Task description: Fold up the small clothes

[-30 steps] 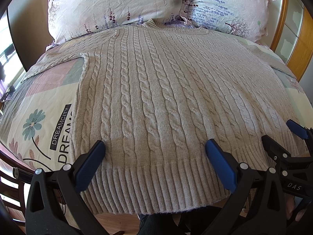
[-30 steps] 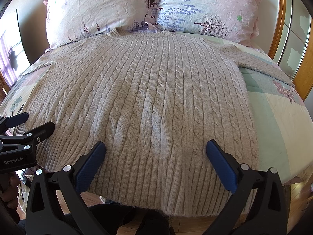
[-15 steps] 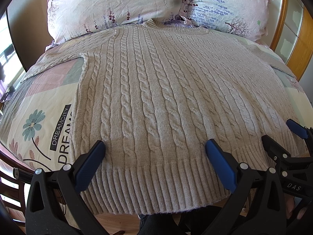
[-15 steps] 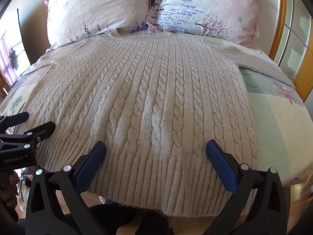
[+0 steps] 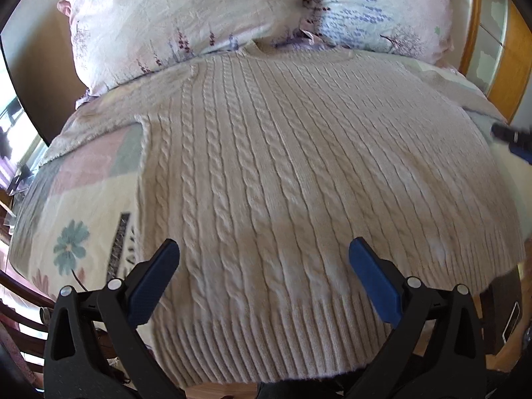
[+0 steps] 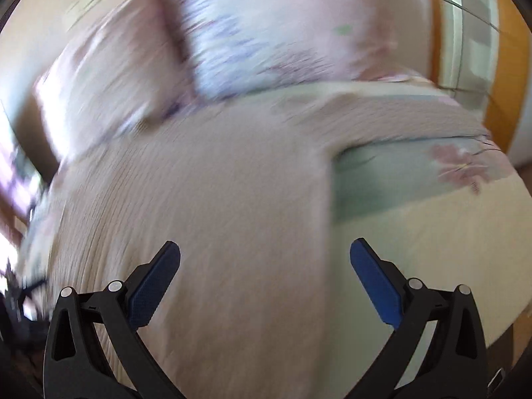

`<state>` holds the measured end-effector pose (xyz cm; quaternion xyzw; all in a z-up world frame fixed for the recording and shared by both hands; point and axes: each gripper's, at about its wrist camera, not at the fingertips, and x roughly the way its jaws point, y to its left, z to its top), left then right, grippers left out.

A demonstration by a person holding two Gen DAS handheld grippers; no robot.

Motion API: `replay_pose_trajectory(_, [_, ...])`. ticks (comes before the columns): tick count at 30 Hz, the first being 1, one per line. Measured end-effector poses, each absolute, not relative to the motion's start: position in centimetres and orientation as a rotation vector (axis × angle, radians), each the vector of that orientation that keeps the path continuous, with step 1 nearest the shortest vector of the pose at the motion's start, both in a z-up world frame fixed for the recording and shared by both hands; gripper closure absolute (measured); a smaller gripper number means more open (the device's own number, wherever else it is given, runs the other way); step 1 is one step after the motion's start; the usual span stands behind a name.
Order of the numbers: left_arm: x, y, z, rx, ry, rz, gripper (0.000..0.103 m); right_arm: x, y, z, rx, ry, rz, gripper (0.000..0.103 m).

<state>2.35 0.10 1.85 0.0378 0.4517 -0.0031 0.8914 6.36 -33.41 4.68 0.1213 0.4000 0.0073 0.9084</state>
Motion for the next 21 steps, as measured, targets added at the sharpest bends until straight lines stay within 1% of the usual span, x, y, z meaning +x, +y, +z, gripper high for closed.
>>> replay_pose_trajectory(1, [2.8,0.6,2.3,0.037,0.941,-0.013,0.002,8.5,-37.4,5.2,0.329,0.808,-0.053,0.001])
replay_pose_trajectory(2, [3.5,1.5,2.7,-0.033,0.943,-0.022,0.002,10.0,-40.1,5.4,0.382,0.801,-0.098,0.007])
replay_pose_trajectory(3, [4.1,2.3,3.1,-0.098,0.943,-0.025,0.002,11.1,-42.3,5.5,0.428,0.797,-0.136,0.019])
replay_pose_trajectory(6, [5.7,5.0,4.1,-0.296,0.919,-0.019,0.002,15.1,-51.6,4.6,0.653,0.797,-0.285,0.034])
replay_pose_trajectory(7, [6.1,5.7,4.3,-0.340,0.901,-0.002,0.002,16.1,-54.5,3.9,0.736,0.795,-0.336,0.037])
replay_pose_trajectory(8, [6.4,6.3,4.7,-0.367,0.882,0.018,0.002,16.8,-57.3,3.1,0.825,0.787,-0.381,0.037])
replay_pose_trajectory(9, [6.5,6.7,5.0,-0.373,0.869,0.029,0.002,17.3,-59.6,2.1,0.902,0.785,-0.426,0.040])
replay_pose_trajectory(11, [6.8,7.3,5.7,-0.366,0.836,0.044,0.002,18.0,-62.1,1.0,0.986,0.786,-0.485,0.044])
replay_pose_trajectory(12, [6.9,7.7,6.0,-0.361,0.822,0.058,0.002,18.5,-63.5,0.3,1.018,0.790,-0.517,0.049])
replay_pose_trajectory(14, [7.4,8.5,6.4,-0.351,0.820,0.096,0.002,19.1,-64.7,-0.2,1.018,0.782,-0.538,0.058])
replay_pose_trajectory(15, [7.6,9.0,6.4,-0.354,0.825,0.106,0.002,19.5,-64.9,-0.3,1.000,0.786,-0.550,0.066])
replay_pose_trajectory(16, [7.8,9.6,6.5,-0.361,0.829,0.118,0.002,19.8,-64.8,-0.4,0.981,0.791,-0.562,0.071])
replay_pose_trajectory(18, [7.7,11.3,6.5,-0.397,0.819,0.129,0.002,20.5,-65.5,-0.6,0.962,0.795,-0.583,0.094])
replay_pose_trajectory(21, [7.6,14.7,6.5,-0.477,0.821,0.224,0.002,21.3,-65.5,-0.1,0.913,0.781,-0.599,0.096])
